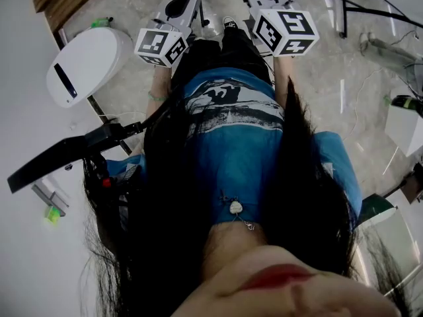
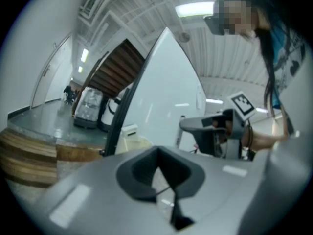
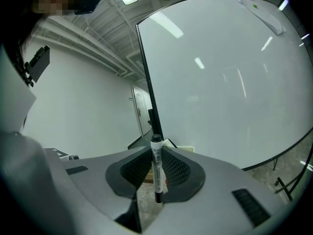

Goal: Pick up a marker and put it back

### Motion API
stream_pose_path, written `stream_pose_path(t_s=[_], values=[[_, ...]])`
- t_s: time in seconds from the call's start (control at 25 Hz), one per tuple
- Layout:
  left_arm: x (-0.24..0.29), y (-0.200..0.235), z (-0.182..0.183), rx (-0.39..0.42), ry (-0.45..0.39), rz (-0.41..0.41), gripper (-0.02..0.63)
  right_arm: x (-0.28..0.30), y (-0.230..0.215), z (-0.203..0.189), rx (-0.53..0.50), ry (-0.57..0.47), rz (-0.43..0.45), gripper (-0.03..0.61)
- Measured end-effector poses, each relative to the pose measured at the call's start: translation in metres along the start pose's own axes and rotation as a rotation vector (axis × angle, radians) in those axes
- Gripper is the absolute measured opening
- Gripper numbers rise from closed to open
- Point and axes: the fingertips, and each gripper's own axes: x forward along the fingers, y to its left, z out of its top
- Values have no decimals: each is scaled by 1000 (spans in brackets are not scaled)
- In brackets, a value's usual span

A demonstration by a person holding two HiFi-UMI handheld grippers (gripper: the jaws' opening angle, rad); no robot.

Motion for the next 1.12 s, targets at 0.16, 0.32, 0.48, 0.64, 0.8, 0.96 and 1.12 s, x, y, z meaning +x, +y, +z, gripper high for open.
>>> stream_pose_path(t_s=[0.16,0.32,0.48,0.64,0.8,0.96,1.12], values=[[0,1,1,-3,-3,4,3,0,-1,1,-3,1,0,72],[1,3,1,-3,-6,10,3,2,-3,5,-12,-3,2,74],[3,6,6,-4,-16,25,3,7,-9,16,-36,-15,3,73],[1,13,8,-5,-24,49,2,17,-14,31,-72,-34,4,72],[-1,21,11,-6,-35,78,3,32,-21,43,-130,-46,2,73],[-2,29,16,-6,-49,110,2,58,-25,45,-210,-26,25,73],[-3,37,21,-8,-62,138,3,86,-26,28,-324,45,47,72]])
